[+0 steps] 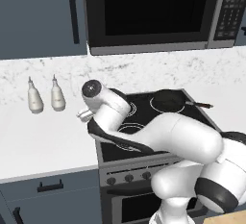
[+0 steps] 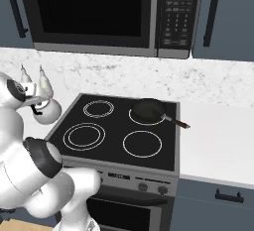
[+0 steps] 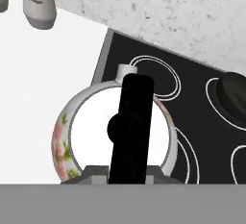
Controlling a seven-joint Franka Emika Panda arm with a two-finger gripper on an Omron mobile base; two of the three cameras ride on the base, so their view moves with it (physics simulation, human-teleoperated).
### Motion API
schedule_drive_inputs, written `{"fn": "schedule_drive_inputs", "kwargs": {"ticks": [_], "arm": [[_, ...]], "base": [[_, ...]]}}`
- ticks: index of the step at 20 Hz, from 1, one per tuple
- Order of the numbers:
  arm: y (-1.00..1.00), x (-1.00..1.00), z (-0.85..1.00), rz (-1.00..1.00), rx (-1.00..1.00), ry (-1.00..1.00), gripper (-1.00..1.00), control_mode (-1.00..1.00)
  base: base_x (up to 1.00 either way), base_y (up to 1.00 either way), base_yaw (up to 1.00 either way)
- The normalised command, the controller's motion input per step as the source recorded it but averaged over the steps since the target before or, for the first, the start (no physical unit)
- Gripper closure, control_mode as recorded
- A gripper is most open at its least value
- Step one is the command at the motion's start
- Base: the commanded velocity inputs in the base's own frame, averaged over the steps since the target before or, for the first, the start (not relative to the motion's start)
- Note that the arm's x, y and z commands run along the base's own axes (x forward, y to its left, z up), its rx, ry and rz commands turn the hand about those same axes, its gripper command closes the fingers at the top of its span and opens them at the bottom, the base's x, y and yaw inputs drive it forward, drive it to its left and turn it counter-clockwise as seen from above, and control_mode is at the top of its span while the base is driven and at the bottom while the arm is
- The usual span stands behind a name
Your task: Pick the kettle from the counter and place it on a stove burner. Then turn the burner on.
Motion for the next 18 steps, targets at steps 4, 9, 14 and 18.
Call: {"fn": "schedule_drive_inputs", "kwargs": {"ticks": [4,9,14,18], "arm": [[-1.0,0.01,0.38,-0.28,0.24,0.47,1.0,-1.0],[-0.83,0.0,-0.11,-0.06,0.07,0.12,1.0,-1.0],[-0.3,0.14,-0.49,-0.01,0.0,-0.04,1.0,-1.0],[-0.11,0.33,-0.34,0.0,0.0,-0.01,1.0,-1.0]], "base": [[0.0,0.0,0.0],[0.0,0.0,0.0],[0.0,0.0,0.0],[0.0,0.0,0.0]]}}
